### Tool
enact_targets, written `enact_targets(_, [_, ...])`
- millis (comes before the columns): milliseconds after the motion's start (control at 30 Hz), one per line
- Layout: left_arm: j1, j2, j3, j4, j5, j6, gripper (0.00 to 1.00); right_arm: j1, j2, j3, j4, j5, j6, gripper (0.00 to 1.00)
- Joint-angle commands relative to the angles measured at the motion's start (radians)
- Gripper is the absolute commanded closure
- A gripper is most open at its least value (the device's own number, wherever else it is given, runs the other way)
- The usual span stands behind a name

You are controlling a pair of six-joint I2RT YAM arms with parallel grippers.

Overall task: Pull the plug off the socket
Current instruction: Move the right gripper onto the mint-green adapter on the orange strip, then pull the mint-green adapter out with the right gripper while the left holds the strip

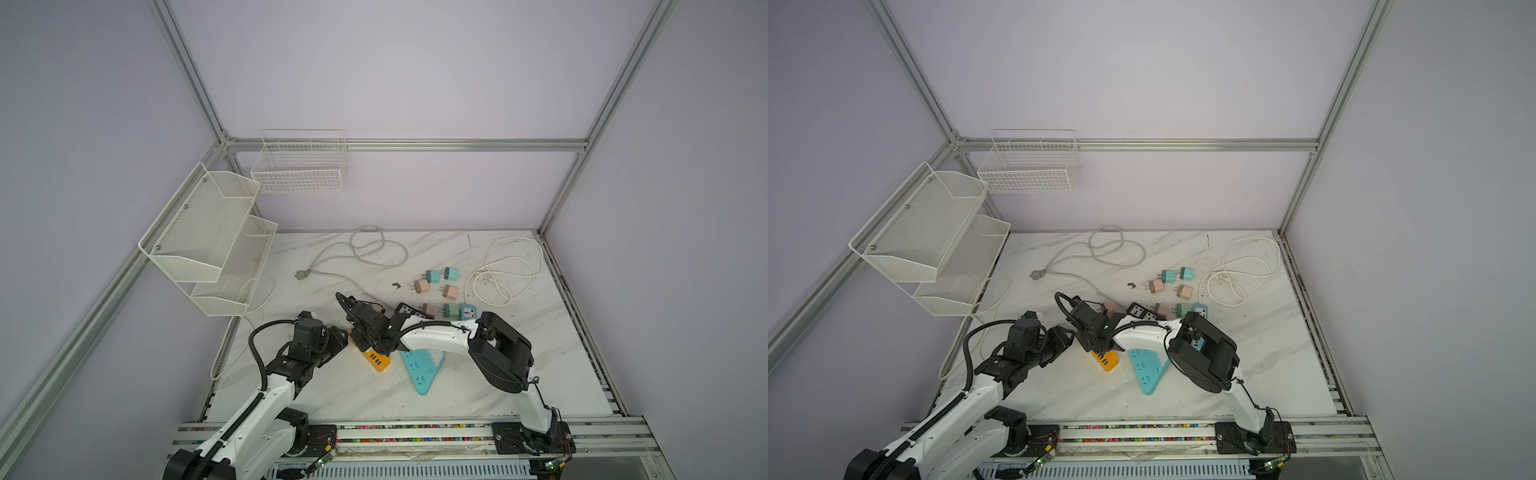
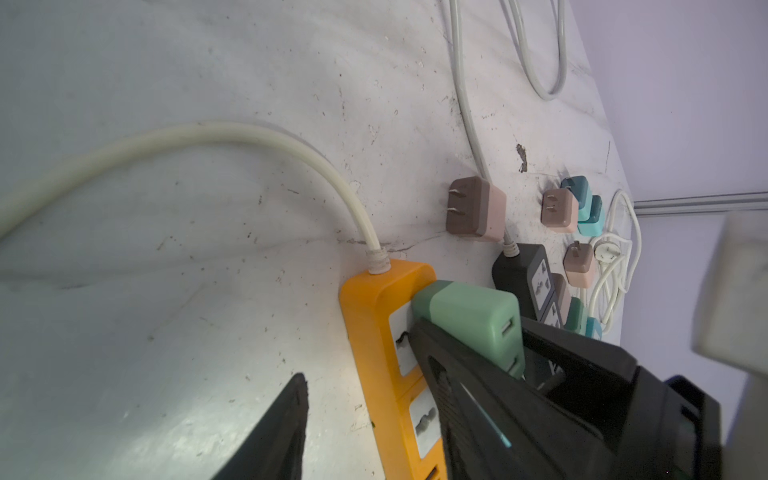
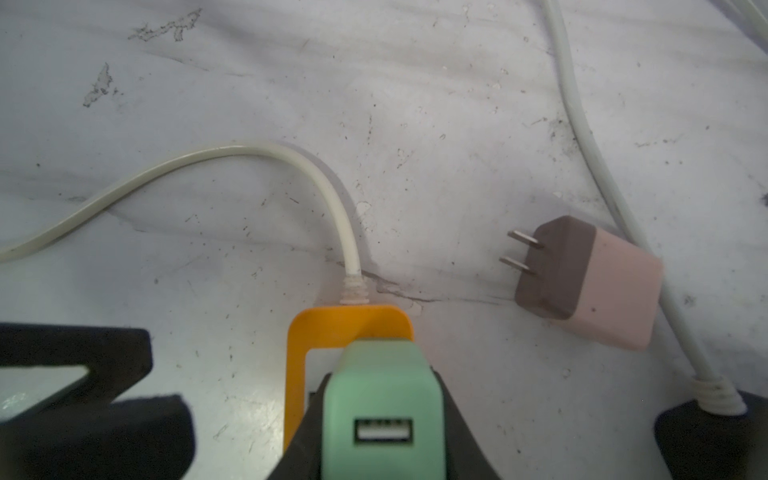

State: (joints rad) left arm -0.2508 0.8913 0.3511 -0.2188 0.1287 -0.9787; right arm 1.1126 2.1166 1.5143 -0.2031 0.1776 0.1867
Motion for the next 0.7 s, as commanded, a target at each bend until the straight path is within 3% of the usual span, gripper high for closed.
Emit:
enact_targets(0, [0.007,0.038,-0.041,0.113,0.058,-0.019,0.51,0.009,-0.026,-0.023,-0.032,0.015,0.009,0.76])
enact_targets(667, [0.007,0.276,-0.029,0.275,0.169,-0.049,0.59,0.012,-0.030,-0.040,0.000,-0.010,0.022,0.76])
